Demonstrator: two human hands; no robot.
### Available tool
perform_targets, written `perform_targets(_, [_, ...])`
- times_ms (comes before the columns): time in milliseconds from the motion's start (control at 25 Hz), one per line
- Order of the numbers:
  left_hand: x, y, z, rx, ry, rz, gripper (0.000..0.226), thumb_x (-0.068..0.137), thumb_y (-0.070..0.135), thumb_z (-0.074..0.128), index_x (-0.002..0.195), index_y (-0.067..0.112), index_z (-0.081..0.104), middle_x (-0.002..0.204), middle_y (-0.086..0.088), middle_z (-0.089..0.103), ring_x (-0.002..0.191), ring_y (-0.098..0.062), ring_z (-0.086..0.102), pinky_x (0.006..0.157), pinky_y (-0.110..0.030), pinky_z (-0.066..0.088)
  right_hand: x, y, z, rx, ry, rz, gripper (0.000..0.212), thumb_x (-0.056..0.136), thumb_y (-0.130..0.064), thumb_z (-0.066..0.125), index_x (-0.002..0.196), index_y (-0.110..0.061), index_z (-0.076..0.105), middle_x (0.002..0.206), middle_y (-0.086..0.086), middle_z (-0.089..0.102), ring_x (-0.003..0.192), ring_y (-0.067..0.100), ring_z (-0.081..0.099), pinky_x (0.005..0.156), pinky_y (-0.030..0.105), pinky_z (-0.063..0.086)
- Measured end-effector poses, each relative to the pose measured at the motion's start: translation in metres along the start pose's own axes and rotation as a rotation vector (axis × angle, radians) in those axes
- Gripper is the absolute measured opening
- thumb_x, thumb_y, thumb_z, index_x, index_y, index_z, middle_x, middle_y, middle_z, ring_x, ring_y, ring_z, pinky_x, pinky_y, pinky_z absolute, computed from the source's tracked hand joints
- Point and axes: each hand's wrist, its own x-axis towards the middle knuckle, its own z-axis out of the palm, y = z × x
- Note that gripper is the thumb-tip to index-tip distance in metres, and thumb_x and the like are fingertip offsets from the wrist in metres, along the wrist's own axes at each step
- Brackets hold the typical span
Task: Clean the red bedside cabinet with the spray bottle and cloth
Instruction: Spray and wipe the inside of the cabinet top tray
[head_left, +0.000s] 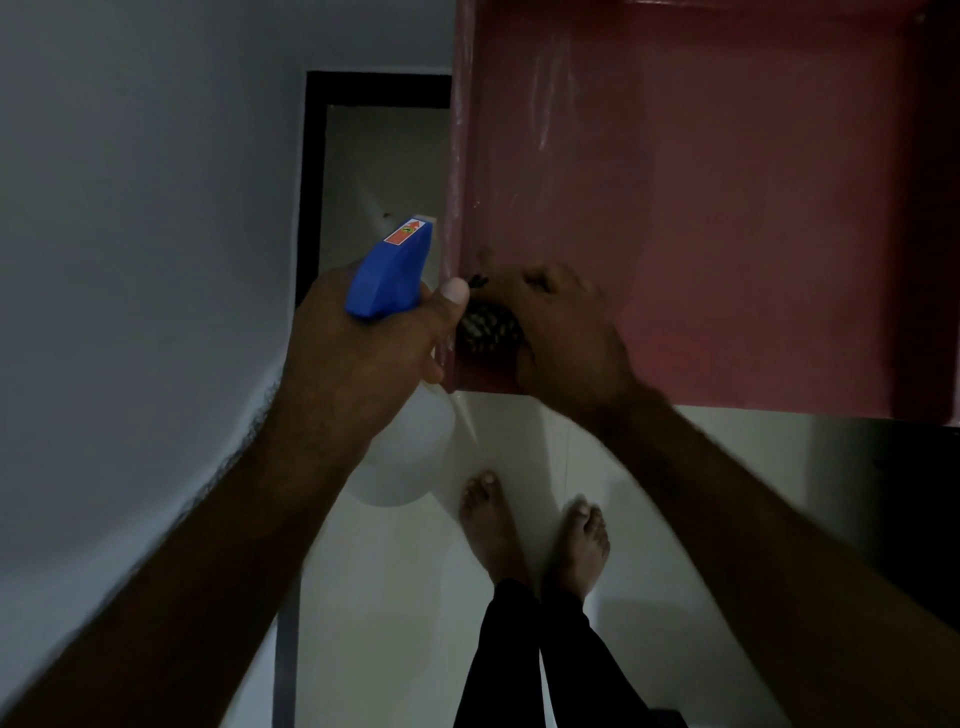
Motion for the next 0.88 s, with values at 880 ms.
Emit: perform_targets(880, [0.015,0.019,0.003,-0.006,-0.005,0.012,0.03,0.088,0.038,0.072,0.075,0.014,0.06,0.065,-0.011,0.068,0.056,-0.016,0.067,0.057,-0.023,0.052,0.001,0.033,-0.02,-0.031,0.095,0.179,0.068,0.081,-0.019,0.049,0.148,-0.019,0.058,0.12,0.017,0.07,0.11,0.036,0.056,0.088,0.045,0.055])
